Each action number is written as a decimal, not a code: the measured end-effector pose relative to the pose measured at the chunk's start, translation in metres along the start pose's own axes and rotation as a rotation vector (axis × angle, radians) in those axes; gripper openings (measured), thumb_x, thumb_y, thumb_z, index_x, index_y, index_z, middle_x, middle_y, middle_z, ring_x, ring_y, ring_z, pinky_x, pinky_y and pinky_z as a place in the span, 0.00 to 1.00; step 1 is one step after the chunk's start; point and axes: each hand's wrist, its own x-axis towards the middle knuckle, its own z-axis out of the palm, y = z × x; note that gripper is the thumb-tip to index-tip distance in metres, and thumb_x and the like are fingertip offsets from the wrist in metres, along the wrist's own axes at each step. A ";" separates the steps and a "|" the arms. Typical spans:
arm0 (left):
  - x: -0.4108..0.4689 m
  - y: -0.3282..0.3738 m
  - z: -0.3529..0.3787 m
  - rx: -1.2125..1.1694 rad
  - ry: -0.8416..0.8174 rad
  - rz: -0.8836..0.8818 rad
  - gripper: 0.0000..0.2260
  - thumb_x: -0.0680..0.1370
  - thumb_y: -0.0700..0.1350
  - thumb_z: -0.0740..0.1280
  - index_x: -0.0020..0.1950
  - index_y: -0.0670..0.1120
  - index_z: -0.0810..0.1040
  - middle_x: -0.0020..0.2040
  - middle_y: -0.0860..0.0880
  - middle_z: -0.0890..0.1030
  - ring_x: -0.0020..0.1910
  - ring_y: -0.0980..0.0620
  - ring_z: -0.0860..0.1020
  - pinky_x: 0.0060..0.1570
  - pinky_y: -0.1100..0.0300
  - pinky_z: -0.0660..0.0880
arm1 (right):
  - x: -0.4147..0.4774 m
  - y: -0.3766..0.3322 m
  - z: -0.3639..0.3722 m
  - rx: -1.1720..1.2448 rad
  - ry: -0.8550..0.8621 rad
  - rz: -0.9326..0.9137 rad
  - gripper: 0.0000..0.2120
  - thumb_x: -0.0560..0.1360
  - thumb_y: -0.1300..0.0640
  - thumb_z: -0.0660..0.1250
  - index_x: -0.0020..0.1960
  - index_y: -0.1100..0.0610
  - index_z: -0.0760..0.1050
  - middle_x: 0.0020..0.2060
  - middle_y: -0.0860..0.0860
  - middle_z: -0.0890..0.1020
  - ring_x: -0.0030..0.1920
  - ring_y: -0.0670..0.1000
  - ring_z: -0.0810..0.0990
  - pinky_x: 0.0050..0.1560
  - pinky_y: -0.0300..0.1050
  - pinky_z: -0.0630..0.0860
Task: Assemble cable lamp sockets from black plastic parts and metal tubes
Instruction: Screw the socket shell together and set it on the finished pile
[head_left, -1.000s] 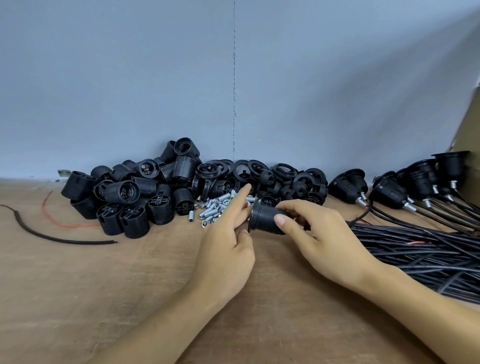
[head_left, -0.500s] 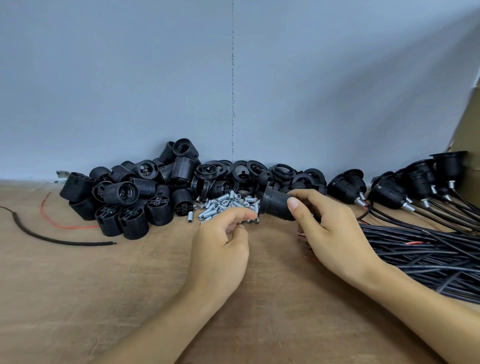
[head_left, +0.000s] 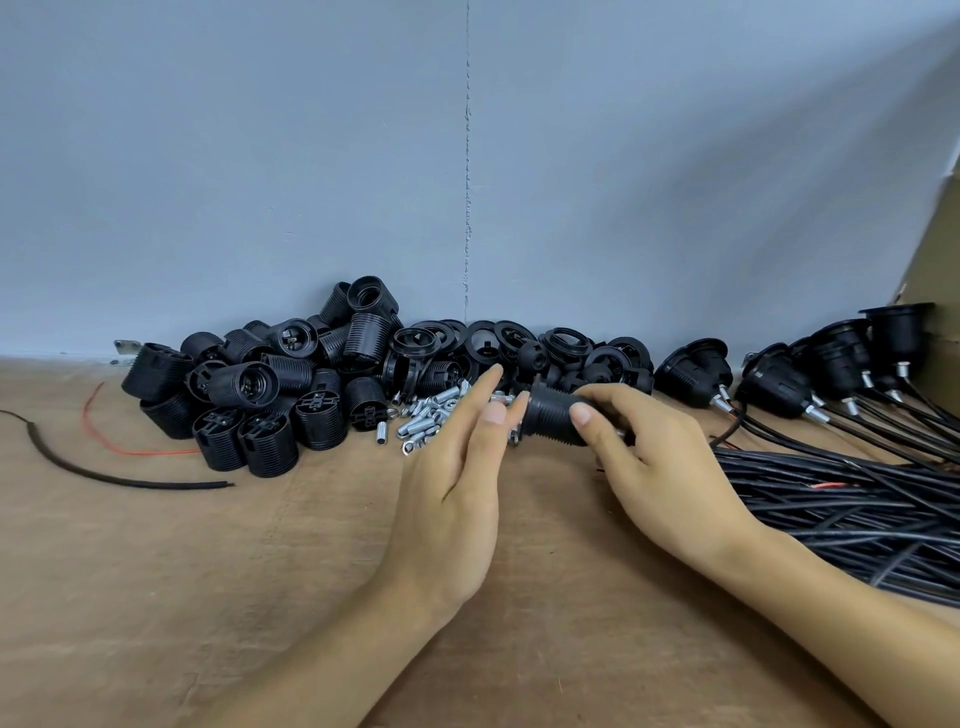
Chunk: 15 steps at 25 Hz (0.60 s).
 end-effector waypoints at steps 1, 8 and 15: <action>-0.001 0.000 0.000 0.011 0.012 0.002 0.19 0.78 0.65 0.55 0.66 0.65 0.72 0.56 0.66 0.84 0.63 0.73 0.74 0.57 0.83 0.62 | 0.000 -0.001 -0.001 0.009 0.027 0.012 0.16 0.80 0.42 0.59 0.61 0.48 0.78 0.47 0.37 0.80 0.48 0.38 0.77 0.47 0.28 0.68; 0.006 -0.011 0.000 0.028 0.022 -0.039 0.25 0.78 0.69 0.52 0.70 0.63 0.73 0.65 0.68 0.78 0.68 0.69 0.72 0.74 0.58 0.64 | -0.005 -0.010 -0.002 -0.039 -0.058 -0.090 0.21 0.78 0.38 0.58 0.64 0.47 0.76 0.53 0.39 0.79 0.52 0.41 0.78 0.52 0.39 0.73; 0.003 -0.007 -0.002 -0.047 0.055 0.079 0.21 0.79 0.66 0.53 0.66 0.62 0.75 0.56 0.62 0.85 0.65 0.65 0.76 0.63 0.71 0.66 | -0.003 -0.007 -0.002 -0.014 0.002 -0.043 0.15 0.80 0.48 0.65 0.63 0.52 0.77 0.53 0.43 0.80 0.51 0.38 0.74 0.50 0.23 0.66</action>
